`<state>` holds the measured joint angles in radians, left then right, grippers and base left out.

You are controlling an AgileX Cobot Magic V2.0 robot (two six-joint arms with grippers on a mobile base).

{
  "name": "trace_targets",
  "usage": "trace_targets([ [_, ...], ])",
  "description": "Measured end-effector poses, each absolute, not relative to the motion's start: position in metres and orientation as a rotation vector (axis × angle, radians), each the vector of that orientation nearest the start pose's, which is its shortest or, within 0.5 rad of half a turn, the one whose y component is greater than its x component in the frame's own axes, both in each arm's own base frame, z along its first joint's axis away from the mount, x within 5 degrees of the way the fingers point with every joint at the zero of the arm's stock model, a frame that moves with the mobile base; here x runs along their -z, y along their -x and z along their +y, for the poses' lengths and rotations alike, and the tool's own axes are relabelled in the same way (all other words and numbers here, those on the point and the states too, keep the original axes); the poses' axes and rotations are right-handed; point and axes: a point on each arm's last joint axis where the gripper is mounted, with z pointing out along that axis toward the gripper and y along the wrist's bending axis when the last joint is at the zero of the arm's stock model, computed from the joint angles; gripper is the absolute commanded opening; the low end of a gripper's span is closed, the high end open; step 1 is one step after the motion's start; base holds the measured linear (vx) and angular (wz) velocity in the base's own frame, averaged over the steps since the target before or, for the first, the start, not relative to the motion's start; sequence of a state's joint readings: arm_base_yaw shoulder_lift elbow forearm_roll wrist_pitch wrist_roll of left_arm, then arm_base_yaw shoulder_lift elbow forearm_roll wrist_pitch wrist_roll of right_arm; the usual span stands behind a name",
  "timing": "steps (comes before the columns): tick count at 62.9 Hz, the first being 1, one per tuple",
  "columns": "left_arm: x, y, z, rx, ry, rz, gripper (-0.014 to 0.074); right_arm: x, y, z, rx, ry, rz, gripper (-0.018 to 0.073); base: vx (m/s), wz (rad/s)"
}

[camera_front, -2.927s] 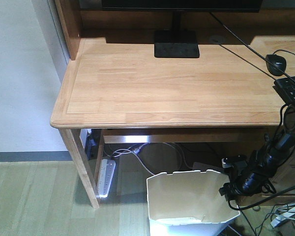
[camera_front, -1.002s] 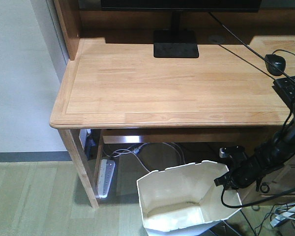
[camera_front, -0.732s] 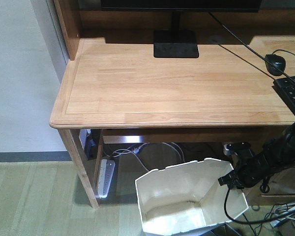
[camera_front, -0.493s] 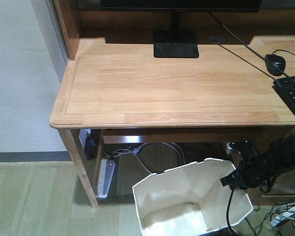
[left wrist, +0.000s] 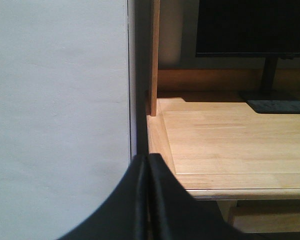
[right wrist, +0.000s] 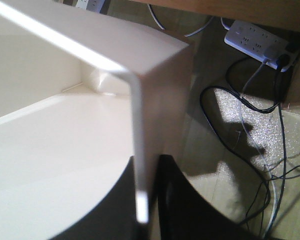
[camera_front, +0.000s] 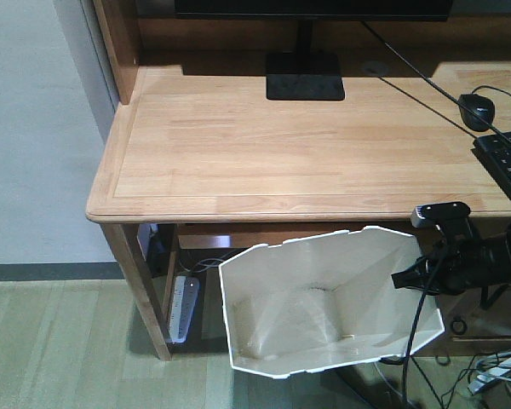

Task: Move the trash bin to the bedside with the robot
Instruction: 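Lift the bin with the right gripper and pull it out from under the desk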

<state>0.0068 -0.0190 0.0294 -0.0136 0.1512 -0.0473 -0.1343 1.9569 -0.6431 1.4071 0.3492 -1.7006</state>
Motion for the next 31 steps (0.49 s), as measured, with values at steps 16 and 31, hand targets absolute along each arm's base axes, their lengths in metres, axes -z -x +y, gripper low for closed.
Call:
trace_targets([
  [16, -0.191, -0.056, 0.0, 0.043, 0.054, 1.644, -0.0006, -0.056, -0.262, -0.004, -0.396, 0.319, 2.782, -0.0006, 0.0, 0.0],
  [31, -0.191, -0.056, 0.0, 0.043, 0.054, 1.644, -0.0006, -0.055, -0.262, -0.004, -0.393, 0.346, 2.782, -0.0006, 0.0, 0.0],
])
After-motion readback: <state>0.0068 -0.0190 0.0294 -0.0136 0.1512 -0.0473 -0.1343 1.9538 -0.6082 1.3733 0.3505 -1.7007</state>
